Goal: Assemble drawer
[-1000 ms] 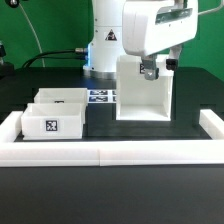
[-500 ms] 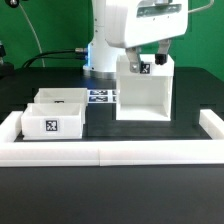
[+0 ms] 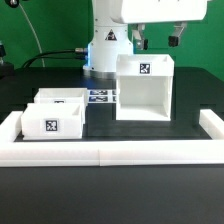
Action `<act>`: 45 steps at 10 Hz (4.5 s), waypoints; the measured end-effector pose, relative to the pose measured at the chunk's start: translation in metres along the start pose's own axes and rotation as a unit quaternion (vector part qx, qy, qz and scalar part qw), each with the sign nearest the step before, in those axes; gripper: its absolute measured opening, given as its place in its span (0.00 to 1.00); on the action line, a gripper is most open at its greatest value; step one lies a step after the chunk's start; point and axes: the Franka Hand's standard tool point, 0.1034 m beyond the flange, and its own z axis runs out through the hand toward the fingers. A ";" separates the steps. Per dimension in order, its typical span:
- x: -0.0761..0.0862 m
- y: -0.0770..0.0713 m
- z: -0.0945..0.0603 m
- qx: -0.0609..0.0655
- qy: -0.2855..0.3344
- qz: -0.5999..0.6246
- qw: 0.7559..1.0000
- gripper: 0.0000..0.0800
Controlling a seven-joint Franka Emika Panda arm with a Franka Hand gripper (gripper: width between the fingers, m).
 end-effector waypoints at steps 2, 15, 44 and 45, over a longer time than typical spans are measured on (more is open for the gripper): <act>0.000 -0.001 0.001 0.002 0.000 0.006 1.000 0.81; -0.026 -0.066 0.036 0.049 -0.031 0.296 0.954 0.81; 0.092 -0.004 0.047 0.060 0.067 0.321 0.943 0.05; 0.093 -0.003 0.046 0.059 0.068 0.321 0.943 0.05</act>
Offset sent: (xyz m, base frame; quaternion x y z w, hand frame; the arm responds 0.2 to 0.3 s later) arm 0.0000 0.0000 0.0000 0.0000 0.0000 0.0000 1.0000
